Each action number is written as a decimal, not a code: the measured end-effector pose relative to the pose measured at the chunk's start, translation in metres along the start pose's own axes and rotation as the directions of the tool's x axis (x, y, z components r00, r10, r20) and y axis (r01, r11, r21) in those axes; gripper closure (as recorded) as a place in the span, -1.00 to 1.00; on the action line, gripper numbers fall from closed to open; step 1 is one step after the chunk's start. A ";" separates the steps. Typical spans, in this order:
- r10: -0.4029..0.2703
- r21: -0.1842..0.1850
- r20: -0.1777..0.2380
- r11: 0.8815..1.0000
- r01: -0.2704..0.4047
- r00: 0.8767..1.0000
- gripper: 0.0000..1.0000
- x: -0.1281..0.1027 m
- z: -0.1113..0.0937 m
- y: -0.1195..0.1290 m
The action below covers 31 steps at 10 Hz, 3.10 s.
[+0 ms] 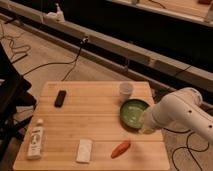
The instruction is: Place the bottle in the ceramic bowl
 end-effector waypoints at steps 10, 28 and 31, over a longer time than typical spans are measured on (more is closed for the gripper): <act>-0.001 0.001 -0.001 1.000 0.001 1.000 0.12 0.000 -0.001 0.000; -0.391 -0.122 0.185 0.901 0.416 0.902 0.12 -0.038 0.004 -0.065; -0.508 -0.099 0.272 0.830 0.549 0.818 0.12 -0.086 0.014 -0.071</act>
